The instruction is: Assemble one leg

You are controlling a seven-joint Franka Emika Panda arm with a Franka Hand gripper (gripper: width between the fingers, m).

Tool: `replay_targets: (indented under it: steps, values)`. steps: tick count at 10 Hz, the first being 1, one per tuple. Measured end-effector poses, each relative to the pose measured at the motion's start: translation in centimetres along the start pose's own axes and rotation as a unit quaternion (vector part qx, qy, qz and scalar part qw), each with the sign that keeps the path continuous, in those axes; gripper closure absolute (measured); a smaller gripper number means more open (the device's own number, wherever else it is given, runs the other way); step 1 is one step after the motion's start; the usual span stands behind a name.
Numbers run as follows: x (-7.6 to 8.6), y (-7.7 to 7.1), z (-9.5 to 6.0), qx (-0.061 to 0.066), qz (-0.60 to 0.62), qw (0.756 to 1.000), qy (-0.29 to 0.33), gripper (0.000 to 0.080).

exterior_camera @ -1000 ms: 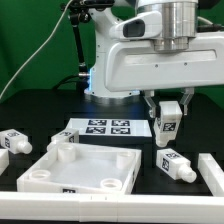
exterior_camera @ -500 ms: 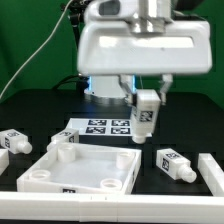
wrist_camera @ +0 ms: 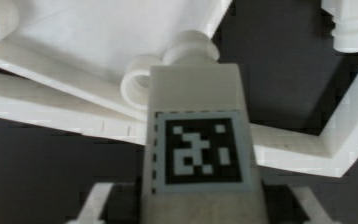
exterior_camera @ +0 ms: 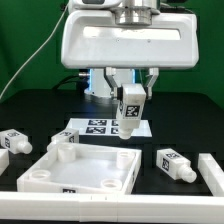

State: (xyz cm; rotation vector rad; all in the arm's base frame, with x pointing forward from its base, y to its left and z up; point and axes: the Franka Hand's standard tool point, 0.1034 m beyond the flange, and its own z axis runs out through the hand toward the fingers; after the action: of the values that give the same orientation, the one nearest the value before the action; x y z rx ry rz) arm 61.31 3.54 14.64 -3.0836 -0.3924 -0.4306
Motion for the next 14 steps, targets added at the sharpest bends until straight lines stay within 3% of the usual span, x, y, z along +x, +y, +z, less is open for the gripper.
replay_targets:
  steps: [3, 5, 7, 9, 11, 12, 14]
  values:
    - [2.2, 1.1, 0.7, 0.021, 0.044, 0.999, -0.018, 0.0515]
    - [2.7, 1.2, 1.0, 0.021, 0.045, 0.999, -0.015, 0.0515]
    - [3.1, 1.6, 1.0, 0.01, 0.043, 0.999, 0.017, 0.0515]
    - [3.0, 2.5, 1.1, -0.017, 0.036, 0.995, 0.087, 0.0515]
    - [2.5, 3.8, 2.2, -0.052, 0.022, 0.985, 0.162, 0.0515]
    - [2.1, 3.7, 2.7, -0.06, 0.023, 0.98, 0.188, 0.0515]
    - [2.0, 2.8, 3.5, -0.054, 0.02, 0.981, 0.184, 0.0515]
